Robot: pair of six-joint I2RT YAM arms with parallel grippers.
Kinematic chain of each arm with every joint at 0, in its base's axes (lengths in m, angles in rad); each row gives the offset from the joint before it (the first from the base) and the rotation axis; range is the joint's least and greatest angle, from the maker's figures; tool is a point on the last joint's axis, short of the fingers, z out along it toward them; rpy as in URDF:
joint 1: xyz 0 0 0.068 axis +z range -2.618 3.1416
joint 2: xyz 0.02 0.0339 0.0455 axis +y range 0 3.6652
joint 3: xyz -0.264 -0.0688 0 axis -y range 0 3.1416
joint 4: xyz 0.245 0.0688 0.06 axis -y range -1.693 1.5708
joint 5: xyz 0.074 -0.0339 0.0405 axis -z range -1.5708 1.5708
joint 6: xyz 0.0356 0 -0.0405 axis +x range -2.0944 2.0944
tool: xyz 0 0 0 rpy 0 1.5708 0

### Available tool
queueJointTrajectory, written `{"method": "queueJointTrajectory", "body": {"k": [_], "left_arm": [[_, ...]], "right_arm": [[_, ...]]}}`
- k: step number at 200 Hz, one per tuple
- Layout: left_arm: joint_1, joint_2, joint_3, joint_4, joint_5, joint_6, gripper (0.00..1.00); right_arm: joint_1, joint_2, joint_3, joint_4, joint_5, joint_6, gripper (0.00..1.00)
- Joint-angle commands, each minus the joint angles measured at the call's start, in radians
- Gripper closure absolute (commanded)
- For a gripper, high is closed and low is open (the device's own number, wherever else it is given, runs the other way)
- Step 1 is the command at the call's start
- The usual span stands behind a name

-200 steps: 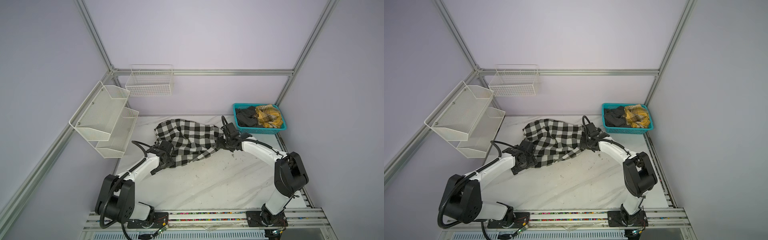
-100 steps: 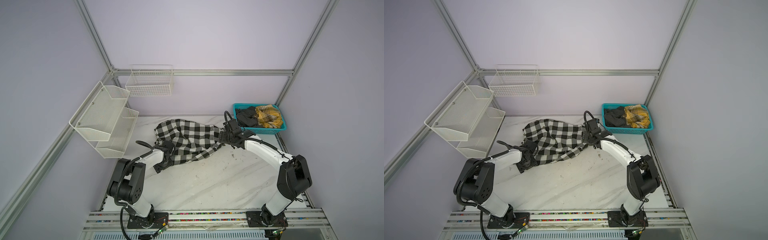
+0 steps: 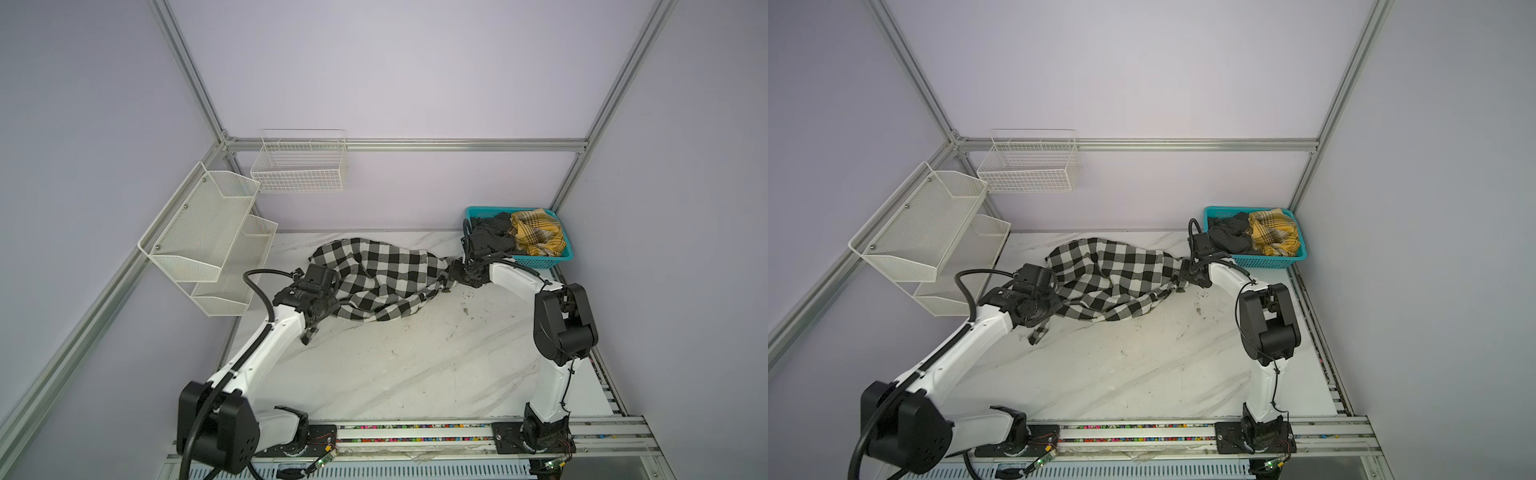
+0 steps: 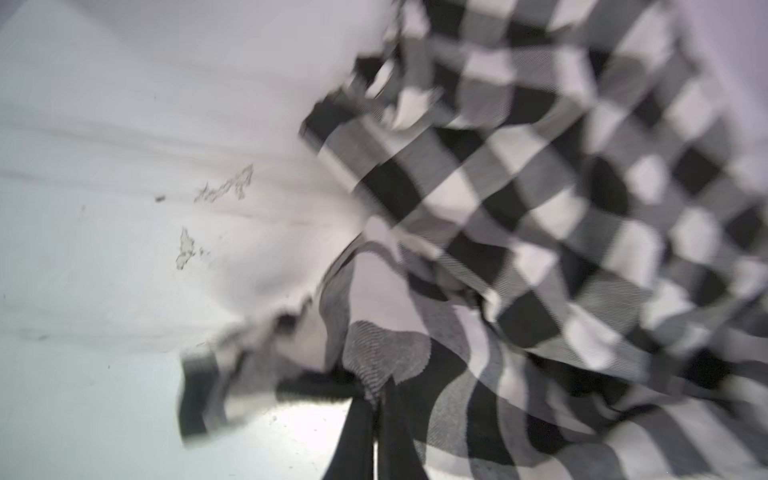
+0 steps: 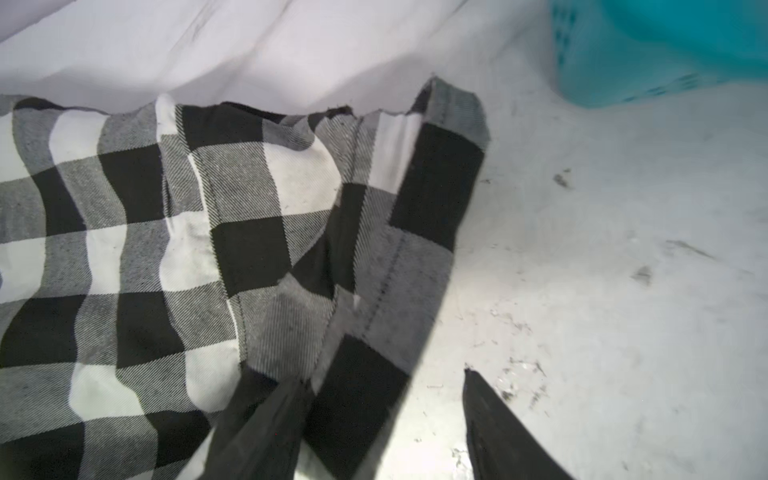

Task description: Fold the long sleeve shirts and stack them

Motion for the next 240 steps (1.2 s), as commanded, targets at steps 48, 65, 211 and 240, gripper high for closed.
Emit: {"method": "queueJointTrajectory", "body": {"k": [48,65,211,240], "left_arm": [[-0.147,0.047,0.483,-0.075,-0.113,0.076,1.0],[-0.176,0.124,0.632,-0.066,-0.15,0.117,1.0],[-0.261,1.009,1.298,0.051,0.199,0.206,0.21],[-0.223,0.802,1.06,0.051,0.118,0.217,0.1]], "right_arm": [[0.016,-0.094,-0.027,-0.025,-0.148,0.009,1.0],[0.018,-0.166,-0.039,-0.02,-0.257,0.03,1.0],[-0.009,-0.297,-0.119,-0.243,0.032,0.103,0.41],[0.05,-0.388,-0.129,-0.279,0.149,0.053,0.25]]}}
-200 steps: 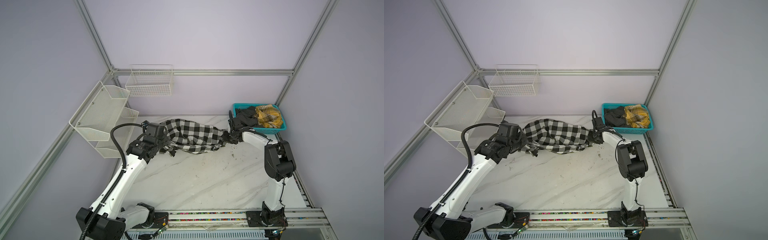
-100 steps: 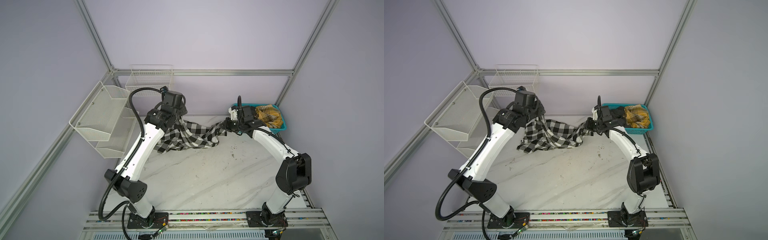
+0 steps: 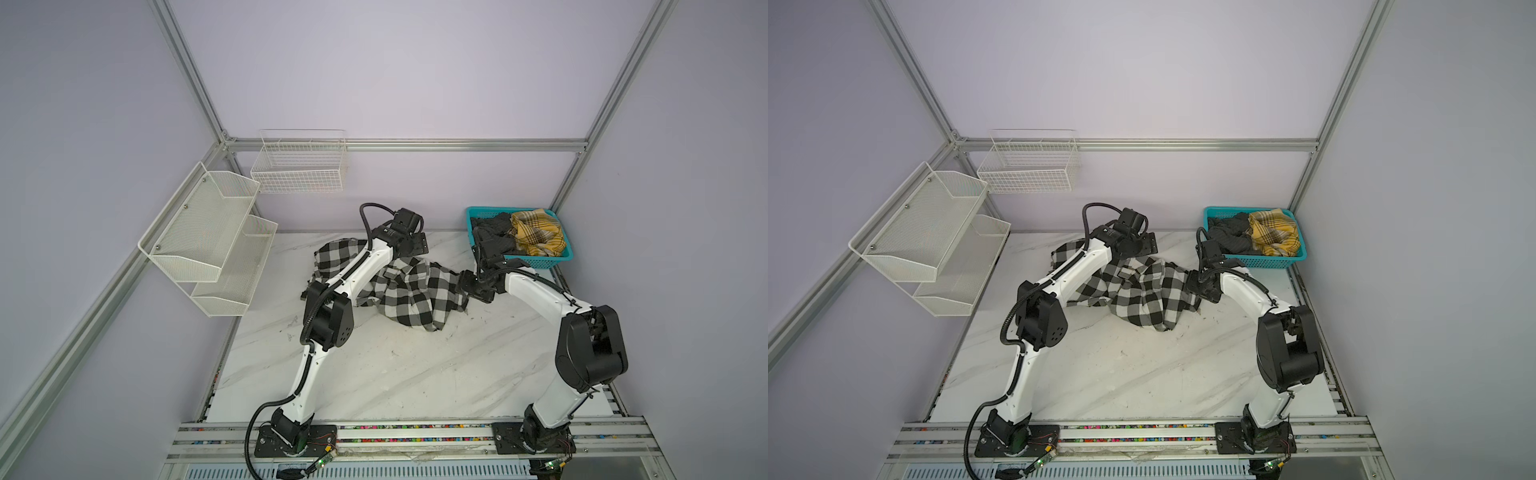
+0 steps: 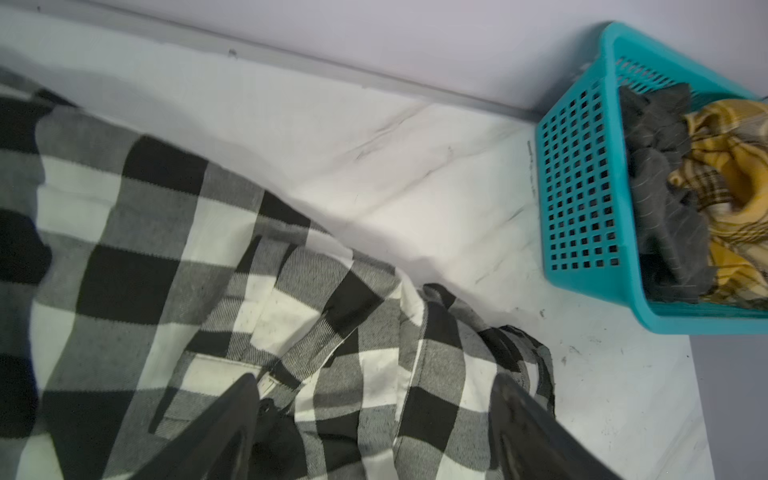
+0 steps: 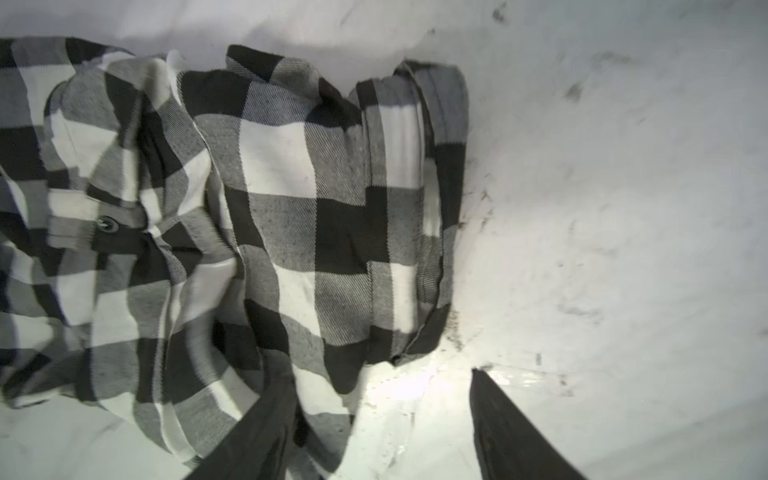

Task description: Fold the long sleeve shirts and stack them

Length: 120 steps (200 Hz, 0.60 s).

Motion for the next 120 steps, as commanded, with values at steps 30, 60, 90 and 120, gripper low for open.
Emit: {"method": "queueJointTrajectory", "body": {"k": [30,60,90,120], "left_arm": [[0.171,-0.583,-0.5,-0.017,-0.037,-0.002,0.1],[0.366,-0.87,-0.949,-0.023,0.054,-0.023,0.09],[0.559,-1.036,-1.237,0.008,0.137,-0.017,0.09],[0.708,-1.027,-1.355,0.104,0.252,-0.052,0.08]], "right_arm": [[0.203,-0.172,-0.048,-0.009,0.042,-0.12,0.24],[0.334,-0.13,-0.145,0.098,-0.012,-0.112,0.24],[0.338,-0.054,-0.191,0.215,-0.052,-0.098,0.25],[0.352,0.043,-0.184,0.238,-0.068,-0.119,0.31]]}}
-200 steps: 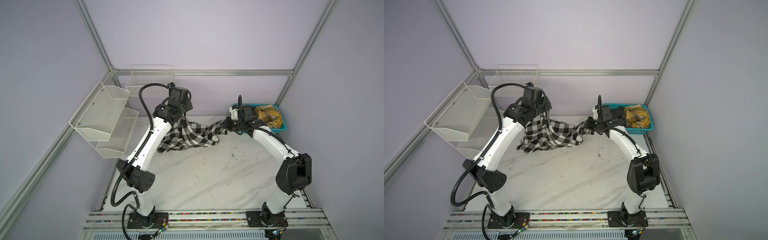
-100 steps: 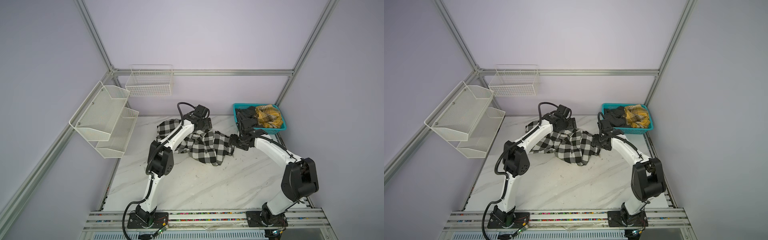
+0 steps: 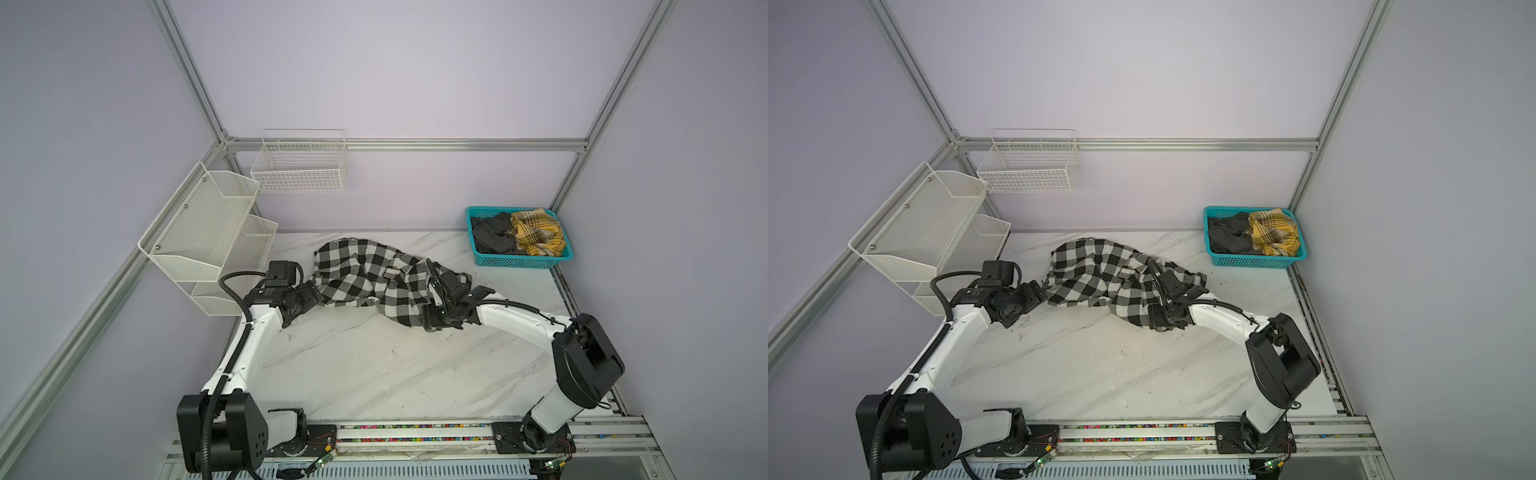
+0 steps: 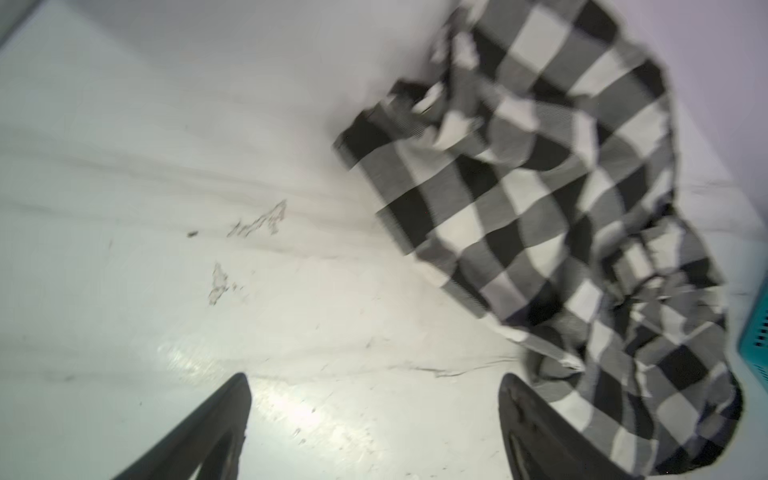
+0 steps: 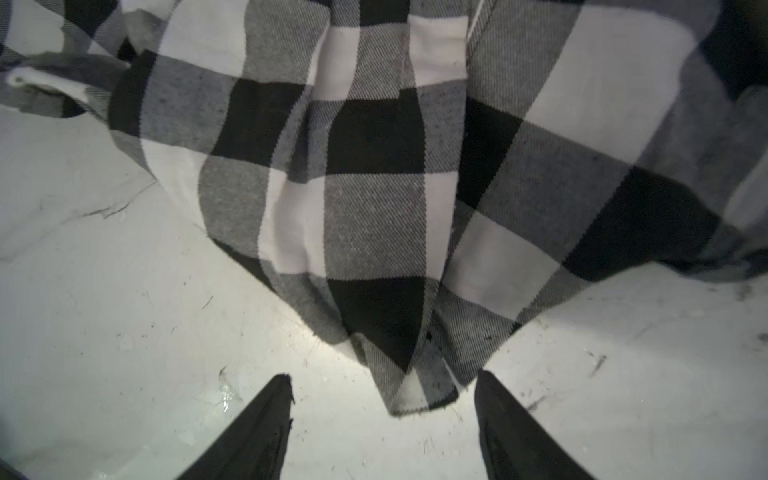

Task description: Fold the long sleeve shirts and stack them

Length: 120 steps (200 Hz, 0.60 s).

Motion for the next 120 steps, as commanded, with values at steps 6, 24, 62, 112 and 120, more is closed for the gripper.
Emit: {"method": "queueJointTrajectory", "body": {"k": [6,24,62,112,120], "left_arm": [[0.098,0.026,-0.079,0.113,0.156,-0.039,0.08],[0.114,0.112,-0.047,0.157,0.212,-0.041,0.09],[0.113,0.265,-0.004,0.284,0.252,-0.079,0.1],[0.105,0.386,-0.02,0.429,0.288,-0.153,0.16],[0.105,0.395,-0.021,0.459,0.295,-0.157,0.17]], "right_arm": [[0.011,0.043,-0.003,0.069,-0.016,-0.02,0.31],[0.013,0.045,-0.013,0.072,-0.012,-0.025,0.32],[0.013,0.048,-0.021,0.066,0.0,-0.028,0.4],[0.014,0.051,-0.042,0.105,-0.016,0.017,0.52],[0.014,0.047,-0.046,0.109,-0.015,0.022,0.52]]}}
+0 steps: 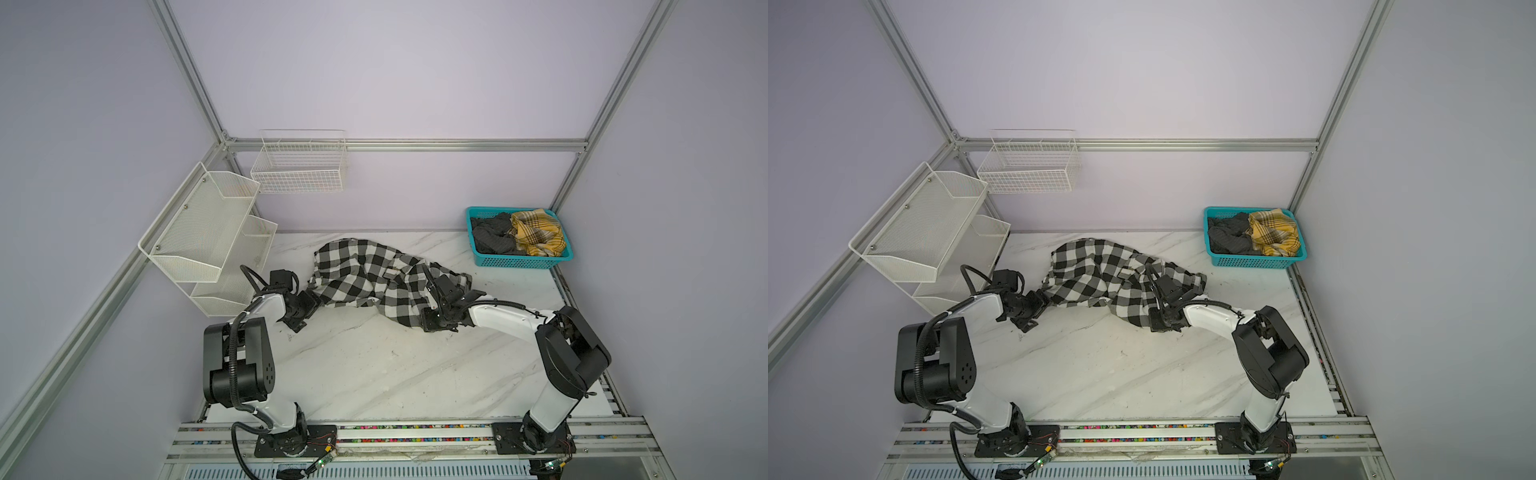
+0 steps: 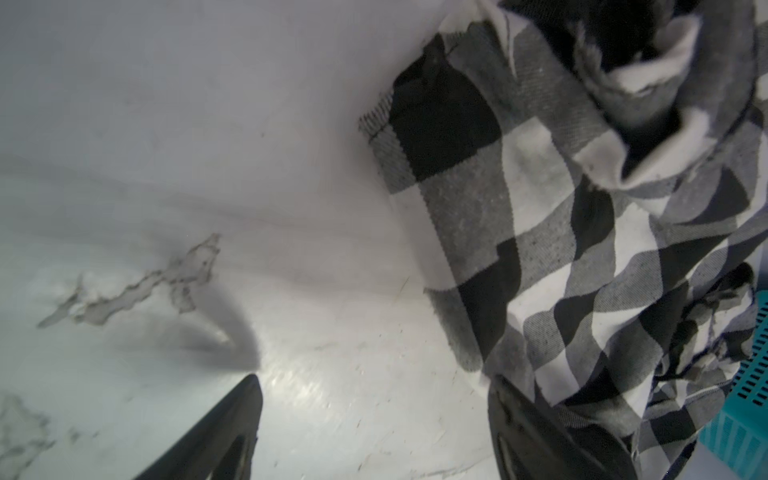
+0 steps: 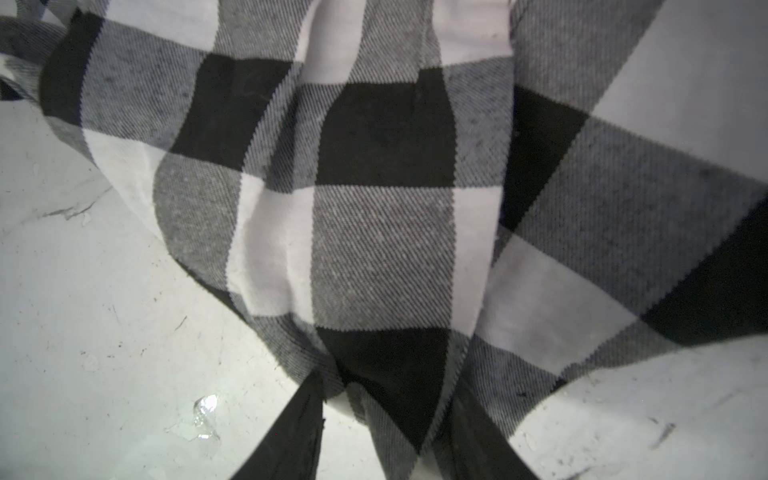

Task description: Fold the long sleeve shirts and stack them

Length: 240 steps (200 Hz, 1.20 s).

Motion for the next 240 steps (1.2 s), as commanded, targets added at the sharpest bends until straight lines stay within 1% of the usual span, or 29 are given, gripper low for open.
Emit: {"method": "queueJointTrajectory", "body": {"k": [1,13,30,51,61,77,87,107,120,136,154,172,193,206,216,231,240], "left_arm": [[0.007,0.024,0.02,0.121,0.046,-0.069,0.17],[0.007,0.042,0.023,0.145,0.038,-0.074,0.18],[0.01,0.074,0.036,0.164,0.022,-0.071,0.23],[0.02,0.115,0.059,0.195,0.031,-0.07,0.28],[0.026,0.13,0.073,0.212,0.043,-0.065,0.31],[0.036,0.162,0.114,0.2,0.051,-0.053,0.41],[0.041,0.173,0.138,0.179,0.044,-0.042,0.44],[0.052,0.172,0.152,0.16,0.024,-0.02,0.47],[0.057,0.174,0.157,0.15,0.023,-0.006,0.53],[0.058,0.189,0.17,0.127,0.025,0.014,0.57],[0.058,0.189,0.161,0.119,0.013,0.022,0.58],[0.061,0.187,0.147,0.119,-0.004,0.028,0.58],[0.063,0.203,0.151,0.114,0.0,0.032,0.67],[0.064,0.213,0.162,0.114,0.003,0.033,0.74],[0.063,0.215,0.173,0.108,0.004,0.028,0.84],[0.063,0.188,0.185,0.098,0.005,0.005,0.99],[0.063,0.157,0.198,0.089,0.001,-0.009,1.0]], "right_arm": [[0.006,-0.003,-0.016,0.023,-0.001,0.025,0.52],[0.006,-0.004,-0.022,0.02,0.003,0.028,0.53],[0.006,-0.007,-0.026,0.014,0.014,0.033,0.55],[0.007,-0.021,-0.023,0.002,0.018,0.039,0.55],[0.006,-0.031,-0.022,-0.001,0.015,0.042,0.51],[0.006,-0.041,-0.02,-0.006,0.009,0.042,0.39],[0.006,-0.043,-0.019,-0.01,0.003,0.042,0.35],[0.006,-0.037,-0.021,-0.018,0.023,0.045,0.33],[0.006,-0.031,-0.022,-0.016,0.031,0.046,0.34],[0.006,-0.022,-0.026,-0.005,0.022,0.049,0.39],[0.007,-0.014,-0.027,0.003,0.0,0.051,0.5],[0.008,-0.017,-0.038,0.006,-0.017,0.047,0.57],[0.008,-0.008,-0.048,0.003,-0.022,0.043,0.81],[0.008,-0.004,-0.047,-0.004,-0.013,0.039,1.0],[0.007,-0.012,-0.041,-0.009,0.003,0.05,1.0],[-0.003,-0.043,-0.006,-0.037,0.06,0.083,1.0],[-0.023,-0.067,0.024,-0.044,0.074,0.085,1.0]]}}
